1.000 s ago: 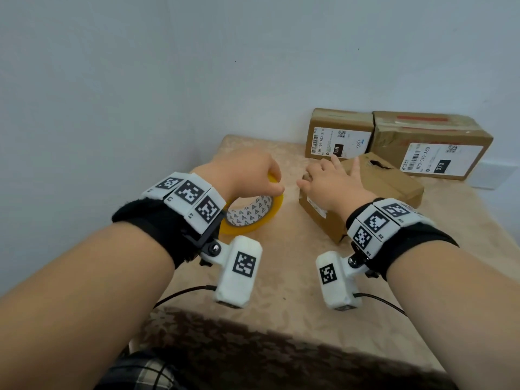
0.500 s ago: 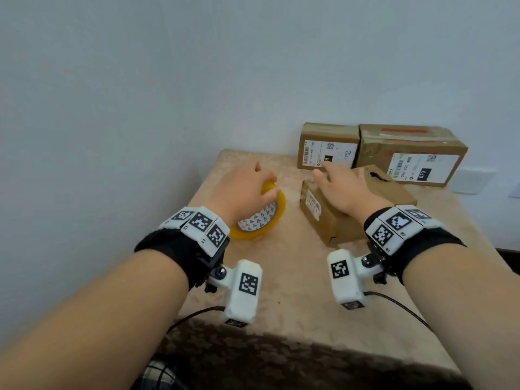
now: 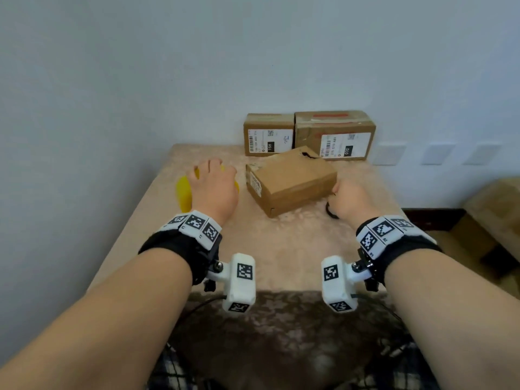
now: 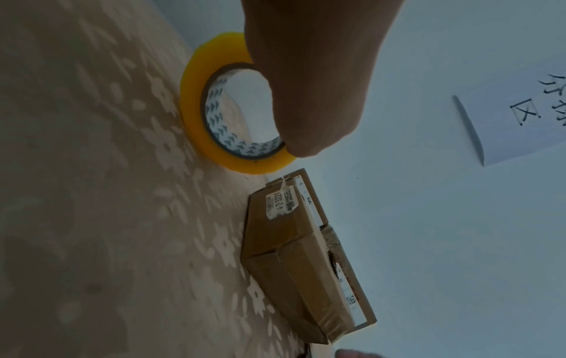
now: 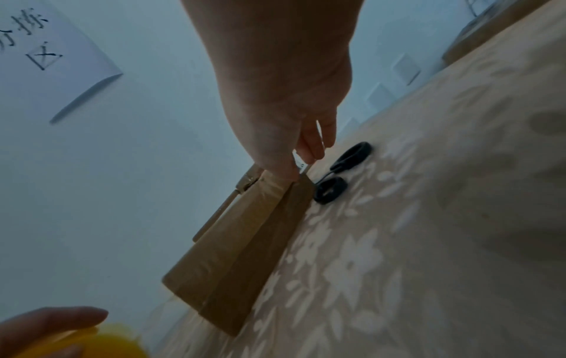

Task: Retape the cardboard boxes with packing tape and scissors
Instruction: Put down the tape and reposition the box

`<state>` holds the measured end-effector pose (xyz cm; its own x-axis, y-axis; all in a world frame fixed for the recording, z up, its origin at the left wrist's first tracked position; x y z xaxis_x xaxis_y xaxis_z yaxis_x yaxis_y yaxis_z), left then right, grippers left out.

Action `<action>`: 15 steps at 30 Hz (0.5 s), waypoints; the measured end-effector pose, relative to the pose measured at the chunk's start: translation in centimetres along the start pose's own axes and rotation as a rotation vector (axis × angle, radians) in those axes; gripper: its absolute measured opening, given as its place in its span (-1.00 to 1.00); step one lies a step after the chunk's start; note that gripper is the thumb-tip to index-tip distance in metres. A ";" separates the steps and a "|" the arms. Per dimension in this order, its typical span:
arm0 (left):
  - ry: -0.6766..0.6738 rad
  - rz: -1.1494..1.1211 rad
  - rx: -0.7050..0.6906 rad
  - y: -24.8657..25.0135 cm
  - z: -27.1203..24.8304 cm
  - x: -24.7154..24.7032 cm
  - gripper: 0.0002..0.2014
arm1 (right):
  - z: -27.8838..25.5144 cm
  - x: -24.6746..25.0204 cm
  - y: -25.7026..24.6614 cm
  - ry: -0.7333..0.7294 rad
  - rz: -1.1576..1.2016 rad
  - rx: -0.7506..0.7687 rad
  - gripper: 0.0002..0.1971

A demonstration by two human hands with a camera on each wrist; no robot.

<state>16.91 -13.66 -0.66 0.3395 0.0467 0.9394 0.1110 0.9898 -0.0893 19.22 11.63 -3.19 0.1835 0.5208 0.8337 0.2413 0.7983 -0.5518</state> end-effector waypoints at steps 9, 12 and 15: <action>0.006 -0.025 0.077 -0.3 0.7 -0.1 -0.70 | 0.9 -1.6 1.7 -0.016 -0.201 -0.151 -0.64; -0.007 -0.015 0.066 -0.4 0.7 0.0 -0.70 | 1.1 -1.0 1.8 -0.037 -0.202 -0.226 -0.65; -0.032 0.015 0.020 -0.3 0.8 0.3 -0.70 | 1.1 0.3 1.9 -0.028 -0.217 -0.244 -0.64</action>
<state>16.27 -13.88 -0.07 0.3108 0.0651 0.9482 0.0871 0.9915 -0.0967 18.75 13.67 -3.98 0.0778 0.3572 0.9308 0.4935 0.7974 -0.3473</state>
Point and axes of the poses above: each hand's wrist, its own z-axis towards the middle knuckle, its own x-axis out of the back of the hand, y = z × x, the point moved 3 cm from there along z, towards the middle knuckle, and after that the axes turned 7 degrees about z, right-handed, at the moved point
